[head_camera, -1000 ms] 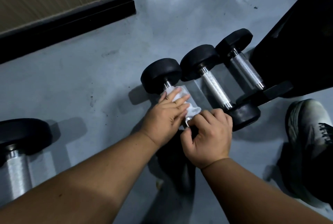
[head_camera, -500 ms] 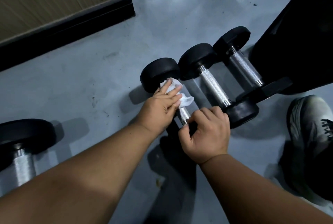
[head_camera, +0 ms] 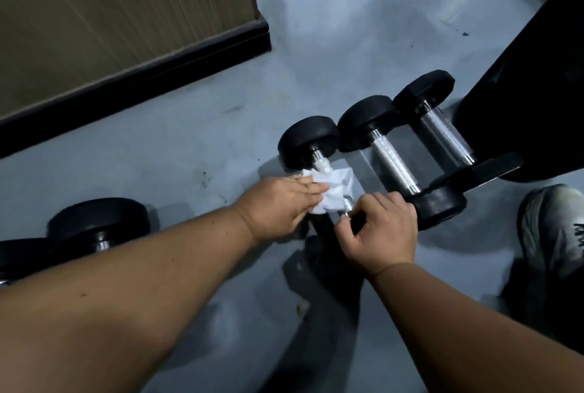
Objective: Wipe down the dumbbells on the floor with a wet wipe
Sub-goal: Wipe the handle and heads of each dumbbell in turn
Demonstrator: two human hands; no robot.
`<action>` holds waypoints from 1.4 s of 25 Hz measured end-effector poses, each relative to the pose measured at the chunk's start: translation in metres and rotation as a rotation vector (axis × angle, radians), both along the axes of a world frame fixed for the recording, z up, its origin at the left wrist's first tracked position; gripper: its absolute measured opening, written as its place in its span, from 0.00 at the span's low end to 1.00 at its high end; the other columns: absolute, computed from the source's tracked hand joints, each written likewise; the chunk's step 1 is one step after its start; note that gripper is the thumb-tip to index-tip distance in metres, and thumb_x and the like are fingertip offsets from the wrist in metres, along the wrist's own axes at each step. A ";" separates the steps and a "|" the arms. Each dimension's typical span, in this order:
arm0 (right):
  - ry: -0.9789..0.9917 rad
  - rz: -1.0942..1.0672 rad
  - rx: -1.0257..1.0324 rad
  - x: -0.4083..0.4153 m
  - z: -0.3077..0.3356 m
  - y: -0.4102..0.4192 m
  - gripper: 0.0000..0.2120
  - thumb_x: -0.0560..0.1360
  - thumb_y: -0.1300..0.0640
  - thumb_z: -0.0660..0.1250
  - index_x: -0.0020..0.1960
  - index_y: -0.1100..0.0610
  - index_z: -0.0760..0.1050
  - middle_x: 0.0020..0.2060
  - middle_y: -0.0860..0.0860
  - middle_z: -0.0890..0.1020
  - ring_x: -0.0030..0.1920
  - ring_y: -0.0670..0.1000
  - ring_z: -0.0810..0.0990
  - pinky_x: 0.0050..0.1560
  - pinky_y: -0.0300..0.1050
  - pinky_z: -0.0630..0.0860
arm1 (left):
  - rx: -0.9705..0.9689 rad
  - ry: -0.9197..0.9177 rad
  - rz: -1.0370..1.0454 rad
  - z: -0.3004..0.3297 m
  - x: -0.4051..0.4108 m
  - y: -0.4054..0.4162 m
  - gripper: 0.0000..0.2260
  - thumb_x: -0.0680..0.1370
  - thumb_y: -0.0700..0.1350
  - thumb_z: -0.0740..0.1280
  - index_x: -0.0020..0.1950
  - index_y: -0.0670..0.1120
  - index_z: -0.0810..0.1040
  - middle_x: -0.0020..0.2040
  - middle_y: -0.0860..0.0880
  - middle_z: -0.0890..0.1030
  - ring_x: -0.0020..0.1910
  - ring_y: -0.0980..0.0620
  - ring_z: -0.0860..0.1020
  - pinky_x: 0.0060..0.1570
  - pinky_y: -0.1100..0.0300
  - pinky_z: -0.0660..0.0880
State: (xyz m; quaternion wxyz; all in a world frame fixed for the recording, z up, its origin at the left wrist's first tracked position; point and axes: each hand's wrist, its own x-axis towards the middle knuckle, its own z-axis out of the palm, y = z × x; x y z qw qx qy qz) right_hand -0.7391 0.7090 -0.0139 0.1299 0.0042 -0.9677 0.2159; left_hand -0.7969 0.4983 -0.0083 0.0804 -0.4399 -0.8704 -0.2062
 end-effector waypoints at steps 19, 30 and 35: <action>-0.086 0.486 -0.036 0.070 0.103 -0.202 0.13 0.71 0.46 0.65 0.42 0.56 0.78 0.39 0.52 0.79 0.46 0.56 0.75 0.48 0.48 0.72 | -0.169 0.025 0.042 0.155 0.114 -0.280 0.18 0.83 0.48 0.59 0.55 0.41 0.86 0.60 0.46 0.84 0.59 0.46 0.83 0.57 0.44 0.81; -0.273 0.754 -0.036 0.164 0.067 -0.284 0.11 0.68 0.50 0.65 0.48 0.53 0.77 0.48 0.50 0.78 0.51 0.54 0.75 0.53 0.47 0.77 | -0.008 -0.046 0.369 0.016 0.188 -0.317 0.13 0.78 0.44 0.63 0.54 0.44 0.87 0.62 0.49 0.83 0.62 0.48 0.81 0.71 0.60 0.68; -0.353 0.721 0.095 0.158 0.057 -0.319 0.13 0.69 0.44 0.62 0.44 0.52 0.77 0.41 0.50 0.81 0.46 0.54 0.78 0.45 0.49 0.80 | 0.063 -0.098 0.425 -0.024 0.178 -0.304 0.14 0.78 0.45 0.63 0.53 0.44 0.87 0.62 0.47 0.83 0.63 0.46 0.81 0.68 0.55 0.71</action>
